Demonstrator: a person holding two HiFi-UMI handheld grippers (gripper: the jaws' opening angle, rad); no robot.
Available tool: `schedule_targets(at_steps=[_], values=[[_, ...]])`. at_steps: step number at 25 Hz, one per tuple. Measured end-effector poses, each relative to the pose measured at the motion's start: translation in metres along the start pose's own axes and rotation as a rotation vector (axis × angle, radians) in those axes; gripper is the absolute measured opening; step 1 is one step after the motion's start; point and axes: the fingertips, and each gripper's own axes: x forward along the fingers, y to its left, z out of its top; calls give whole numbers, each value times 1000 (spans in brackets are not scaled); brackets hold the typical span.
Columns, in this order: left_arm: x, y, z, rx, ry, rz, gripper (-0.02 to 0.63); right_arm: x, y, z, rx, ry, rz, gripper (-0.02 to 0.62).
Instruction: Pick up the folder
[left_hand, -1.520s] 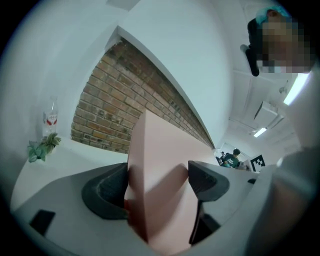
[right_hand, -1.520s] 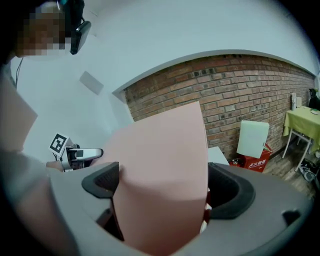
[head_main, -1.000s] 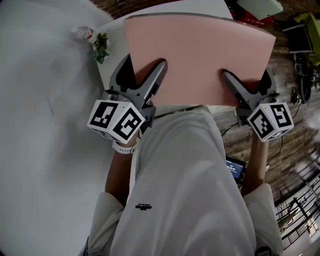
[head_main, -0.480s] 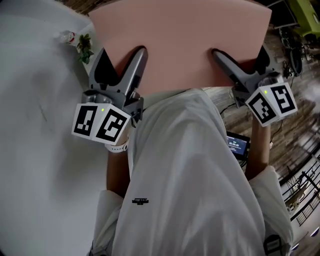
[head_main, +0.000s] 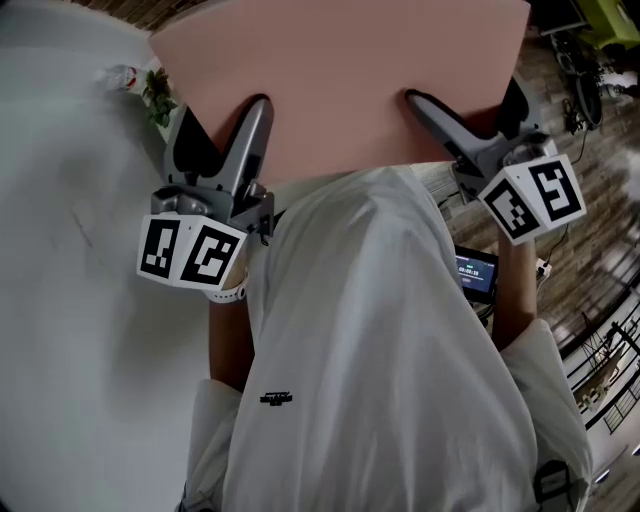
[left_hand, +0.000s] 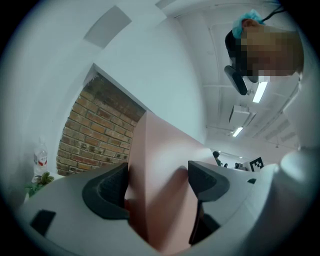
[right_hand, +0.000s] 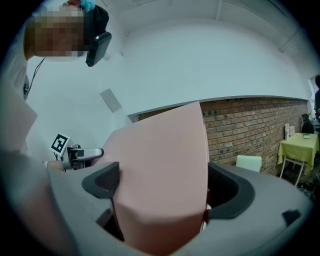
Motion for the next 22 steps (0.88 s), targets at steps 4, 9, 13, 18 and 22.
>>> schedule_targets(at_steps=[4, 9, 13, 18, 22], values=[[-1, -1, -5, 9, 6, -5, 367, -5, 1, -8, 4, -9, -12, 552], [0, -1, -9, -7, -3, -9, 367, -5, -1, -8, -12, -2, -11, 551], [-1, -1, -10, -9, -7, -4, 367, -5, -1, -7, -17, -1, -7, 551], [1, 0, -10, -9, -10, -7, 367, -3, -2, -7, -19, 1, -11, 551], [2, 2, -9, -11, -7, -1, 367, 0, -3, -7, -20, 5, -7, 551]])
